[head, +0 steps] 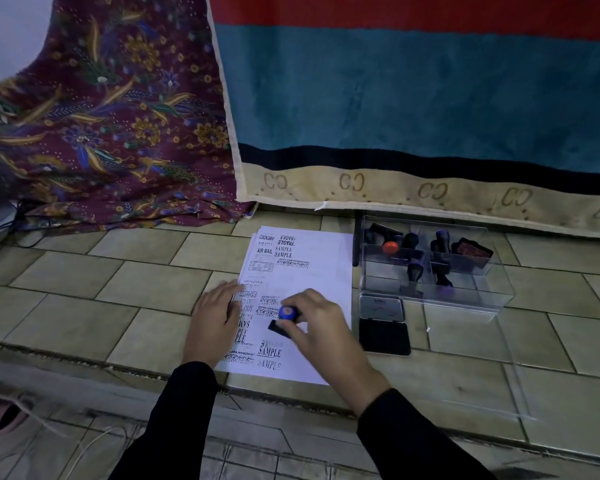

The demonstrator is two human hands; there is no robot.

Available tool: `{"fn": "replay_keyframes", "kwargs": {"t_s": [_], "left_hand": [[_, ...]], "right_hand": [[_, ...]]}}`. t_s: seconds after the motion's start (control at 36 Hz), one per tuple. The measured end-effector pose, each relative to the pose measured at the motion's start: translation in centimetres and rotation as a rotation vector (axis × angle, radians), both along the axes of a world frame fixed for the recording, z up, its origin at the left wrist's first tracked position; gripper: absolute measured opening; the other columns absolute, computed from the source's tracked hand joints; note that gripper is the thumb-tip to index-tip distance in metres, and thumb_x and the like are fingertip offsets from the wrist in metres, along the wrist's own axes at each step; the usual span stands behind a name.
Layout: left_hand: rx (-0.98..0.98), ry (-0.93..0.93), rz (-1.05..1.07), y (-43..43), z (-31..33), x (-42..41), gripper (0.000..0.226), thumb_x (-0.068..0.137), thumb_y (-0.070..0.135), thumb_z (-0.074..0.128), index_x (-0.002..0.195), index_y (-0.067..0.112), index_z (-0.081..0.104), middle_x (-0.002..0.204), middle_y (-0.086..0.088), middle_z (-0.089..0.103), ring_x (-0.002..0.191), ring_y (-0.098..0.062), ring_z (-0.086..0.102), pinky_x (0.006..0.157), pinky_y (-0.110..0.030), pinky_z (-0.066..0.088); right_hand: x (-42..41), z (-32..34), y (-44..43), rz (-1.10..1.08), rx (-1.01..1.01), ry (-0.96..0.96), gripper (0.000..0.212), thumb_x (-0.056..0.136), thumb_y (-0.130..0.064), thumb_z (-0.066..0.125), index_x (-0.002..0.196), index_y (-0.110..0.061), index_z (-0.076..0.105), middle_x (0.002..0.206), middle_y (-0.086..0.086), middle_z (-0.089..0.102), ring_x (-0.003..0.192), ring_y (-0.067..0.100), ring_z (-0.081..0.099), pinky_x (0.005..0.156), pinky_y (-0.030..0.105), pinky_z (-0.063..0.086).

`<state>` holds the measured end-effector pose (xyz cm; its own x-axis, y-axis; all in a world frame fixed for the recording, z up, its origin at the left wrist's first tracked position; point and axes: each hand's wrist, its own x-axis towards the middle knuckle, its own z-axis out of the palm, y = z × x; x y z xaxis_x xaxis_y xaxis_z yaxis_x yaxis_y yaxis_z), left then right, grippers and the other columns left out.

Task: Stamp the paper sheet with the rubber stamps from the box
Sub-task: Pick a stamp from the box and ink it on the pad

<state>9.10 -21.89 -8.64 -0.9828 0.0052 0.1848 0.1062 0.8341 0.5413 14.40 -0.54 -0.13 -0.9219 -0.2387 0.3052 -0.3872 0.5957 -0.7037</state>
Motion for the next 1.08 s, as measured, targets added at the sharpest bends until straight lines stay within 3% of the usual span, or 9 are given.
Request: {"fn": "replay_keyframes", "kwargs": {"t_s": [0.25,0.5,0.58,0.67,0.75,0.86,1.0,1.08], "left_hand": [[0.015,-0.014,0.008,-0.2,-0.3,-0.2,0.047,0.091,0.029,0.037,0.131,0.019,0.060,0.139,0.001,0.057,0.134,-0.020,0.044,0.112,-0.028,0.023],[0.020,0.007,0.004,0.0,-0.1,-0.1,0.046,0.091,0.027,0.037,0.129,0.016,0.062,0.138,-0.001,0.058,0.133,-0.021,0.045,0.112,-0.031,0.026],[0.010,0.008,0.005,0.0,-0.3,-0.2,0.046,0.091,0.027,0.037,0.129,0.017,0.062,0.137,-0.001,0.059,0.132,-0.022,0.046,0.112,-0.033,0.027],[0.005,0.013,0.004,-0.1,-0.4,-0.2,0.048,0.091,0.029,0.035,0.129,0.016,0.062,0.136,-0.002,0.059,0.131,-0.023,0.047,0.112,-0.034,0.029],[0.005,0.018,-0.003,-0.1,-0.3,-0.2,0.051,0.091,0.031,0.032,0.129,0.015,0.061,0.137,-0.003,0.059,0.131,-0.024,0.048,0.112,-0.034,0.028],[0.002,0.015,-0.002,0.1,-0.2,-0.1,0.047,0.091,0.025,0.036,0.131,0.014,0.060,0.139,-0.004,0.057,0.133,-0.024,0.046,0.114,-0.037,0.027],[0.015,0.014,-0.004,0.1,-0.3,-0.2,0.046,0.092,0.025,0.038,0.130,0.014,0.061,0.139,-0.003,0.057,0.133,-0.024,0.046,0.113,-0.038,0.028],[0.021,0.016,-0.007,-0.1,-0.5,-0.3,0.038,0.096,0.017,0.046,0.130,0.016,0.060,0.139,-0.002,0.057,0.133,-0.024,0.045,0.114,-0.039,0.028]], "right_hand": [[-1.1,-1.2,-2.4,0.059,0.145,-0.014,0.020,0.090,-0.021,0.059,0.107,-0.011,0.060,0.102,0.003,0.055,0.085,0.020,0.060,0.074,0.033,0.052],[-1.2,-1.8,-2.6,0.080,0.193,-0.014,0.021,0.090,-0.018,0.060,0.109,-0.009,0.061,0.106,0.004,0.056,0.089,0.021,0.059,0.075,0.027,0.048],[-1.1,-1.9,-2.8,0.097,0.237,0.036,0.015,0.090,-0.012,0.058,0.102,-0.005,0.061,0.102,0.008,0.057,0.089,0.023,0.057,0.075,0.028,0.045],[-0.6,-2.3,-3.2,0.142,0.310,0.096,0.002,0.085,-0.006,0.060,0.086,-0.004,0.060,0.090,0.009,0.056,0.080,0.025,0.056,0.066,0.031,0.046],[-0.5,-2.8,-3.3,0.140,0.323,0.111,0.005,0.080,-0.004,0.063,0.080,-0.007,0.058,0.084,0.007,0.056,0.074,0.024,0.057,0.060,0.029,0.045],[-1.4,-2.1,-3.0,0.083,0.257,0.065,0.006,0.088,-0.006,0.056,0.087,-0.001,0.059,0.093,0.010,0.056,0.082,0.024,0.056,0.069,0.031,0.046],[-0.8,-2.6,-3.1,0.118,0.264,0.108,0.003,0.087,-0.005,0.059,0.086,-0.002,0.058,0.090,0.010,0.055,0.080,0.026,0.056,0.066,0.035,0.048],[-1.2,-2.7,-2.9,0.094,0.225,0.065,0.011,0.090,-0.008,0.055,0.098,-0.001,0.060,0.099,0.012,0.056,0.087,0.026,0.056,0.074,0.035,0.048]]}}
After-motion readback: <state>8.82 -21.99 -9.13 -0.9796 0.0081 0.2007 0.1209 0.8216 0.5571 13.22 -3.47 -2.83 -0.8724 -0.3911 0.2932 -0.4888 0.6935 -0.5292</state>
